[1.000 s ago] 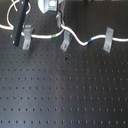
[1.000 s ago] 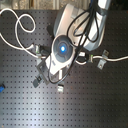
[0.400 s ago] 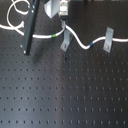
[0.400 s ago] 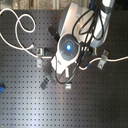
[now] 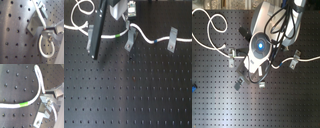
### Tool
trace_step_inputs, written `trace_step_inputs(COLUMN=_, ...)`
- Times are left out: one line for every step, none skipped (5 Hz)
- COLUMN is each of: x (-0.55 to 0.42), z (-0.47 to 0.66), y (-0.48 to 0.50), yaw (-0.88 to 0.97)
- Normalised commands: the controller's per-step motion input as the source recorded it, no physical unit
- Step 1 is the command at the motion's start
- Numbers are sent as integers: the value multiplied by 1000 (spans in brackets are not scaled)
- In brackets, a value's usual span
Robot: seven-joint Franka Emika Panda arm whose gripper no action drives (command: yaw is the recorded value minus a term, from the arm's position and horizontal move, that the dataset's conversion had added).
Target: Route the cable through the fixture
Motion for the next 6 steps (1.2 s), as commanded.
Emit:
trace_step_inputs(x=125, z=-3, y=277, yaw=380)
trace_step_inputs(x=262, z=223, y=270, yaw=237)
trace_step_inputs(x=67, z=750, y=65, yaw=-134)
trace_step_inputs(x=-2, z=701, y=8, yaw=-194)
trace_step_inputs(x=-67, z=458, y=-60, yaw=-243)
trace_step_inputs(x=-27, z=15, y=12, yaw=0)
